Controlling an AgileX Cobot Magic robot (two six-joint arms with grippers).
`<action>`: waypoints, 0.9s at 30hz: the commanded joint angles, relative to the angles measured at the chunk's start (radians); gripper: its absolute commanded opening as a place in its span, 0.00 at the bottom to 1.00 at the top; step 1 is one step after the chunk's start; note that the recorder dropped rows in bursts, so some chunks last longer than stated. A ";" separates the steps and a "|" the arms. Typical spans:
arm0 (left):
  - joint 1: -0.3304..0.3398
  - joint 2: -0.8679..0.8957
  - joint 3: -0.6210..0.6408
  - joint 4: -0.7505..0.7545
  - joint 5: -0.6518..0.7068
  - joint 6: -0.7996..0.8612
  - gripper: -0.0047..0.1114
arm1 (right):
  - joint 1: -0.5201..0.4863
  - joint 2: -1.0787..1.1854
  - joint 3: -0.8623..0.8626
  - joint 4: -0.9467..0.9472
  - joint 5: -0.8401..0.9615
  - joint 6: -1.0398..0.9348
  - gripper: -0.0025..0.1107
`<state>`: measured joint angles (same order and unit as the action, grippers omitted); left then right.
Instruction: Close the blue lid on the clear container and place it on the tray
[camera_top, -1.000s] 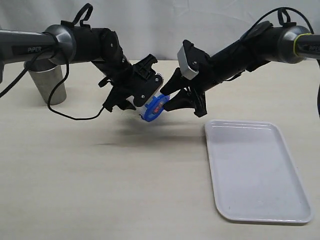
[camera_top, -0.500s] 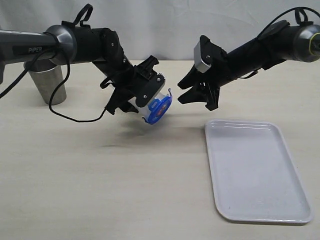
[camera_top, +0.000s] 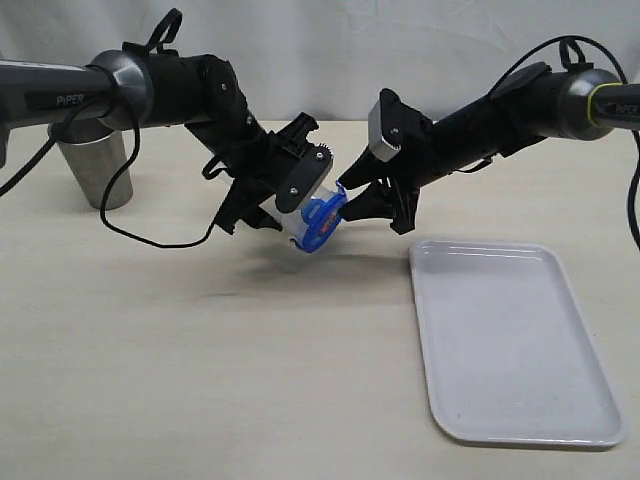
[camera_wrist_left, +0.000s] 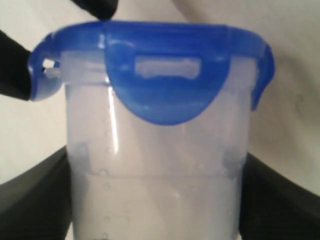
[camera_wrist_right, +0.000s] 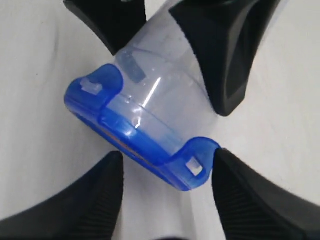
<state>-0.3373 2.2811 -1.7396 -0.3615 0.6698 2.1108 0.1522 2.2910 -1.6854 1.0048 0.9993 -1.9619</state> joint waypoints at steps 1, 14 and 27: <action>0.000 -0.014 -0.008 -0.053 -0.004 0.032 0.04 | 0.026 -0.001 0.005 0.003 0.023 -0.010 0.46; 0.000 -0.014 -0.008 -0.197 -0.001 0.032 0.04 | 0.095 -0.001 0.005 -0.082 0.025 0.013 0.20; 0.000 -0.014 -0.008 -0.329 0.112 0.032 0.04 | 0.167 -0.001 0.005 -0.209 0.082 0.113 0.20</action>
<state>-0.3058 2.2894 -1.7240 -0.4768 0.8330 2.1125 0.2689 2.2679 -1.6896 0.7611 0.9592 -1.8503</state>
